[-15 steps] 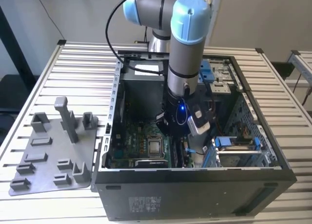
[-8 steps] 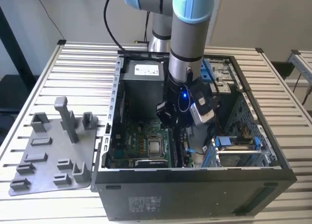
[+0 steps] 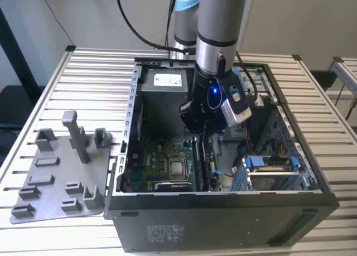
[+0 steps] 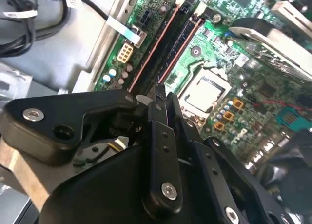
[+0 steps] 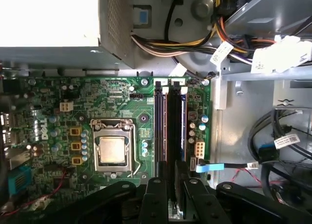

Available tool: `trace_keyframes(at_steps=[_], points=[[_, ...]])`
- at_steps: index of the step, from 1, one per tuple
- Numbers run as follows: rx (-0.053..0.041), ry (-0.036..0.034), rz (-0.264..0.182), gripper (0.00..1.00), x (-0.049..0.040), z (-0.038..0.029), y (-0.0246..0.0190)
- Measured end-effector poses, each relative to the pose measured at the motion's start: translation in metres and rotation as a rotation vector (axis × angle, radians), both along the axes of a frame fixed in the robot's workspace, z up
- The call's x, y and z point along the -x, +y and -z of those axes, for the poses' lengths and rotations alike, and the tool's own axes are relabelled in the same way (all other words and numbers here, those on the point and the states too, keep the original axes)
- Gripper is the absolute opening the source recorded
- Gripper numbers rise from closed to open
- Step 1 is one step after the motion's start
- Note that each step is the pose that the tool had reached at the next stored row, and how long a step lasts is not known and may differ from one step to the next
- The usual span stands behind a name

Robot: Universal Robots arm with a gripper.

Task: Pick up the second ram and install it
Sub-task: 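Insert the second ram into the second slot, then press down the second ram until it locks into place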

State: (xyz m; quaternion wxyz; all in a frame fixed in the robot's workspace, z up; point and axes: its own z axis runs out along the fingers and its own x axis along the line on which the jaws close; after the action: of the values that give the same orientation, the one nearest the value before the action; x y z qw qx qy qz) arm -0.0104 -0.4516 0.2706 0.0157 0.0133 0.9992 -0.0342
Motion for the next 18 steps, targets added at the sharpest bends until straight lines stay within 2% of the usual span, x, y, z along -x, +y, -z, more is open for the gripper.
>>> trace_keyframes(at_steps=[6, 8, 18], points=[[-0.0005, -0.0002, 0.0, 0.19, 0.0007, -0.0007, 0.0], [-0.0004, -0.0001, 0.0, 0.11, 0.001, -0.0008, 0.0], [-0.0004, -0.0001, 0.0, 0.11, 0.0024, -0.0008, 0.0]])
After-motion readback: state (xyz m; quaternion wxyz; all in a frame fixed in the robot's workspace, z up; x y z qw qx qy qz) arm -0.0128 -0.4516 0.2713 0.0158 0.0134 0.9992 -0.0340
